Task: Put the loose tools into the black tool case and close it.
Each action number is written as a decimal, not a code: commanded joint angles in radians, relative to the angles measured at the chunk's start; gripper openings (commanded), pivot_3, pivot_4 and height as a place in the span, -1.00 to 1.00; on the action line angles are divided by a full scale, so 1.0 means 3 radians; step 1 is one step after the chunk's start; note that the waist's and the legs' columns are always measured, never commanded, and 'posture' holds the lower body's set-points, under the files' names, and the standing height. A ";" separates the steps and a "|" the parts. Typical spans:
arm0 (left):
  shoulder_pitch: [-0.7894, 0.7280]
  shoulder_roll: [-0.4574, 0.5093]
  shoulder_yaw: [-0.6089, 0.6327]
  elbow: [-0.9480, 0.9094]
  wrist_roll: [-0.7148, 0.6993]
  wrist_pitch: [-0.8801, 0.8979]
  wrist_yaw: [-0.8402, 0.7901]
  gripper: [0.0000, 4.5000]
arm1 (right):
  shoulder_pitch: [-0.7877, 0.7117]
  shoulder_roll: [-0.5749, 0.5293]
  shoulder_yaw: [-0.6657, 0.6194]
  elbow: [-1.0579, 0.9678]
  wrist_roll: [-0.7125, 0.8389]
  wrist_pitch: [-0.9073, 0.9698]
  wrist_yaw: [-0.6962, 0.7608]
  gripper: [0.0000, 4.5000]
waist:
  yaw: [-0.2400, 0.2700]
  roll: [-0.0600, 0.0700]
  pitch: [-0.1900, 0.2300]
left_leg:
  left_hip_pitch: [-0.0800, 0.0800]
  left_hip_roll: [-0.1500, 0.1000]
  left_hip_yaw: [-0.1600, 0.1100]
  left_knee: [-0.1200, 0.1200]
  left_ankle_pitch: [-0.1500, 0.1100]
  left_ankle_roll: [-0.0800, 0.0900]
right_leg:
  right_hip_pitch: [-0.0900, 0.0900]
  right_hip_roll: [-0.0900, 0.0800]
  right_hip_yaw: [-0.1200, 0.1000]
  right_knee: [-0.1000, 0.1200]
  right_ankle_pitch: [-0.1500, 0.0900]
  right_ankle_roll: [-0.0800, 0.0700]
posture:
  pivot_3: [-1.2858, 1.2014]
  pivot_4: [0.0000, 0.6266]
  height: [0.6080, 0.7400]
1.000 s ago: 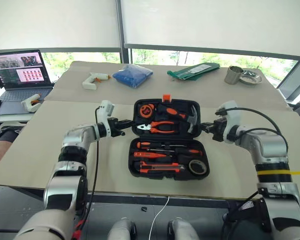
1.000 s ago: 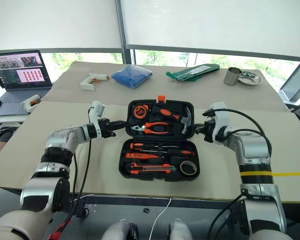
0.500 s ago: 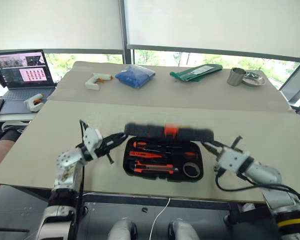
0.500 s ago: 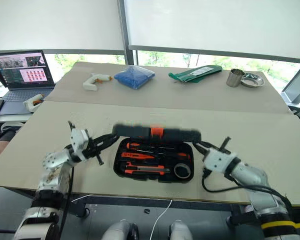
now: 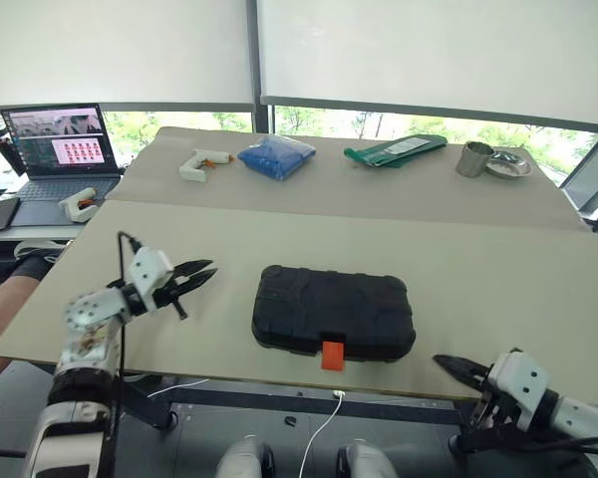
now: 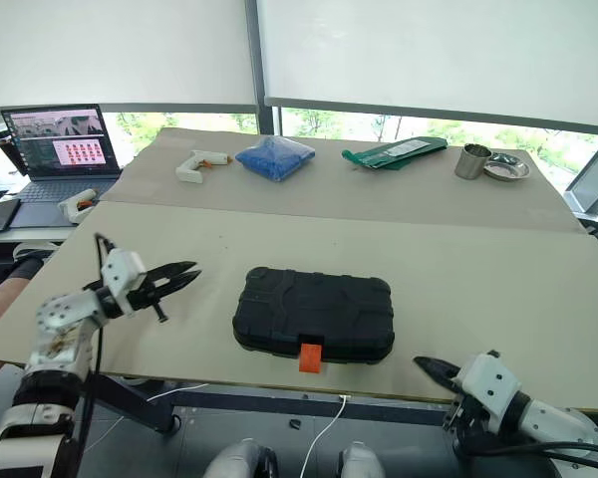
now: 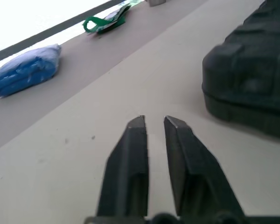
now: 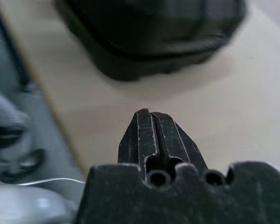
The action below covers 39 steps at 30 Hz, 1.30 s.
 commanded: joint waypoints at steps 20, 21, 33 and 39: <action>-0.0948 -0.0216 -0.0548 0.1322 0.0553 0.0316 -0.0591 -0.99 | -0.1830 0.0660 0.0743 0.0472 -0.0672 0.1140 -0.0284 -1.00 | -0.0092 -0.0034 0.0010 | -0.0013 0.0004 -0.0001 0.0007 0.0015 0.0030 | -0.0012 0.0009 0.0000 0.0000 0.0004 -0.0002 | 0.03 -0.52 0.98; -0.0864 -0.0189 -0.0525 0.1209 0.0510 0.0349 -0.0641 -0.99 | -0.1932 0.0707 0.0737 0.0568 -0.0693 0.1127 -0.0308 -1.00 | -0.0094 -0.0034 0.0010 | -0.0013 0.0005 -0.0001 0.0007 0.0015 0.0029 | -0.0013 0.0009 0.0000 0.0000 0.0005 -0.0003 | 0.03 -0.52 0.98; -0.0252 0.0031 -0.0104 -0.0091 0.0019 0.1368 -0.0296 -0.99 | -0.2367 0.0856 0.0655 0.1305 -0.0861 0.0756 -0.0285 -1.00 | -0.0064 -0.0033 0.0011 | -0.0040 0.0000 0.0002 0.0006 0.0015 0.0032 | -0.0037 0.0007 -0.0002 0.0008 0.0026 0.0000 | 0.03 -0.52 0.98; -0.0630 -0.0041 -0.0303 -0.0462 -0.0193 0.1867 -0.0616 -0.99 | -0.1856 0.0791 0.0363 0.0836 -0.0596 0.0781 -0.0185 -1.00 | -0.0021 -0.0033 0.0011 | -0.0041 -0.0003 0.0000 0.0007 0.0016 0.0032 | -0.0033 0.0007 -0.0003 0.0006 0.0023 0.0004 | 0.03 -0.52 0.98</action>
